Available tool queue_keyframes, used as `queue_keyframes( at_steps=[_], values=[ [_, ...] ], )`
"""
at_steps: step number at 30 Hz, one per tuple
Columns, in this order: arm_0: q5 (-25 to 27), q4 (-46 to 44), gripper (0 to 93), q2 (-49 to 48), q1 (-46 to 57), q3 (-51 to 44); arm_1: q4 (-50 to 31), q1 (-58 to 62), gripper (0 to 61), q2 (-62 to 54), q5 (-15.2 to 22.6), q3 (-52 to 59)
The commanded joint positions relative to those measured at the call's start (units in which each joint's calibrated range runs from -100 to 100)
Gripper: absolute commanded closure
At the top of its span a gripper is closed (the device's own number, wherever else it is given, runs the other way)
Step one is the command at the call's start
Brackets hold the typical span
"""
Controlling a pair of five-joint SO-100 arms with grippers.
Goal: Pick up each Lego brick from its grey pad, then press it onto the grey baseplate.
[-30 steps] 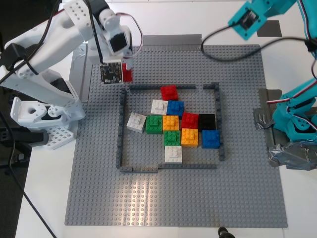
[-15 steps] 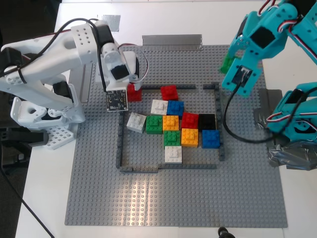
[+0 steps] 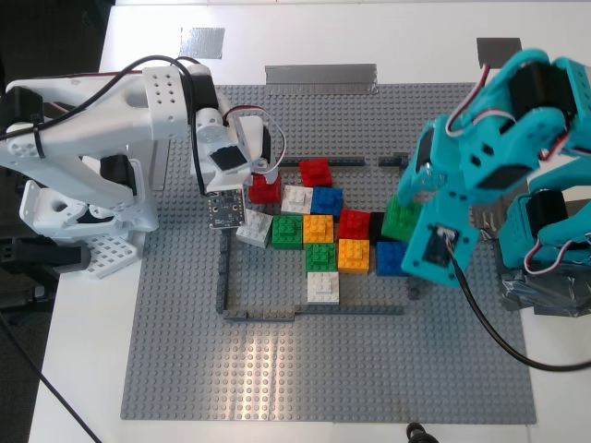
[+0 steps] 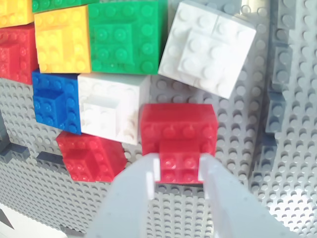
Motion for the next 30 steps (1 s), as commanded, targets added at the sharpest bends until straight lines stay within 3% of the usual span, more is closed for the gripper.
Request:
queue_keyframes(
  at_steps=[1,6,16,30],
  values=[
    [-3.63,0.61,92.7,-0.99,-6.53,-0.11,-0.72,1.94,61.2,0.54,0.69,-0.94],
    [-7.05,0.61,92.7,3.99,-12.12,-0.11,-0.64,3.9,61.2,1.15,1.62,-1.12],
    [-7.54,0.61,92.7,14.29,-13.13,-1.02,0.83,6.15,61.2,0.72,2.74,-0.85],
    [-7.39,-0.12,92.7,15.92,-15.89,-0.21,-1.61,6.22,60.4,0.37,4.11,1.86]
  ],
)
